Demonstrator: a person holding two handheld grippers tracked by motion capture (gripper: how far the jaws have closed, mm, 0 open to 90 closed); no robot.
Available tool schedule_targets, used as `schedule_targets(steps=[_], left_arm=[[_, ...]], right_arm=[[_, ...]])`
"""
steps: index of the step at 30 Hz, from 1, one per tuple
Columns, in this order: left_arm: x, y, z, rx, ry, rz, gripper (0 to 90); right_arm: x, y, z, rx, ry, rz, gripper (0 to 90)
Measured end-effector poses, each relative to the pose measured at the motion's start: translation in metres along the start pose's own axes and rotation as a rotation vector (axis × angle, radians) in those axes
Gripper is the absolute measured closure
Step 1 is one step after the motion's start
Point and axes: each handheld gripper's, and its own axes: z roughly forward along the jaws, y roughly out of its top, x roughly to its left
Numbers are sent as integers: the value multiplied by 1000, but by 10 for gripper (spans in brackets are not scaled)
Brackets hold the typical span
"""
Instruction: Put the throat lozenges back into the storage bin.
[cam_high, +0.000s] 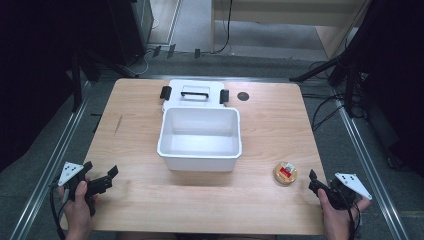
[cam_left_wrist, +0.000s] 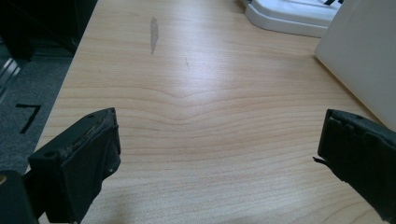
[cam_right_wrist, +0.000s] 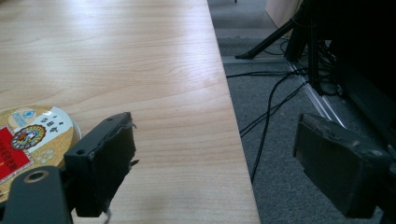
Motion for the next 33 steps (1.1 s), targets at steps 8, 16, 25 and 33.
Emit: schedule_targets(steps=[8,16,25,33], left_arm=[[0,0,0,6,1,6,0],[0,0,0,5,1,4,0],[0,0,0,3,-1,2,0],[0,0,0,5,-1,3,0]], right_arm=[[-3,8,-5,14,116,45,129],[15,33,-11,123,162,-39,130],[26,55,-8,291,174,-82,131],[37,66,4,483,167,-167,130]])
